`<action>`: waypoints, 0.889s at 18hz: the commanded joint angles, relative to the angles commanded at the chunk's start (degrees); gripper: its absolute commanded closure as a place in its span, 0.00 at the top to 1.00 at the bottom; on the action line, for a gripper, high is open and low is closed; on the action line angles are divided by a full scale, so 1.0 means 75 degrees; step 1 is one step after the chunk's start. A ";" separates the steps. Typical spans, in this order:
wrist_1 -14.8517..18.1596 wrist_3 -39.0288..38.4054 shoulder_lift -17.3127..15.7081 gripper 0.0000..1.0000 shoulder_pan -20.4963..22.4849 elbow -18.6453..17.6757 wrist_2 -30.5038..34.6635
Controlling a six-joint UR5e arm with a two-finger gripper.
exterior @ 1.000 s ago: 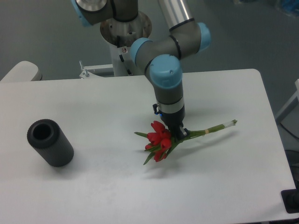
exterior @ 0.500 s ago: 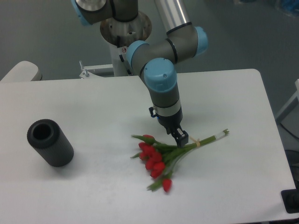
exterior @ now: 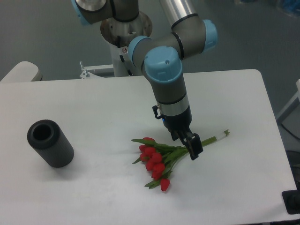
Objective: Place the flowers on the table
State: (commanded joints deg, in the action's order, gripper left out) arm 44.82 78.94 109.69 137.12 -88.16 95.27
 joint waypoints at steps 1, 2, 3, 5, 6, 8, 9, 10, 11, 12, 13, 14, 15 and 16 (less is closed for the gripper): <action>0.0000 -0.0234 0.0012 1.00 -0.0083 0.0106 -0.0012; 0.0012 -0.0480 0.0047 1.00 -0.0141 0.0199 -0.0012; 0.0023 -0.0691 0.0082 1.00 -0.0212 0.0282 -0.0058; 0.0035 -0.1090 0.0094 1.00 -0.0294 0.0422 -0.0291; 0.0035 -0.1336 0.0106 1.00 -0.0306 0.0516 -0.0513; 0.0047 -0.1851 0.0152 1.00 -0.0306 0.0680 -0.1110; 0.0047 -0.1993 0.0164 1.00 -0.0294 0.0762 -0.1508; 0.0047 -0.2029 0.0176 1.00 -0.0283 0.0821 -0.1883; 0.0047 -0.2029 0.0176 1.00 -0.0259 0.0856 -0.2119; 0.0047 -0.2029 0.0176 1.00 -0.0248 0.0868 -0.2191; 0.0047 -0.2029 0.0176 1.00 -0.0236 0.0868 -0.2203; 0.0047 -0.2029 0.0188 1.00 -0.0236 0.0880 -0.2203; 0.0047 -0.2018 0.0199 1.00 -0.0236 0.0880 -0.2215; 0.0047 -0.2018 0.0211 1.00 -0.0236 0.0915 -0.2215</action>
State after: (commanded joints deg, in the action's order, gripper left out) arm 45.18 63.81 111.27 135.35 -81.30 78.66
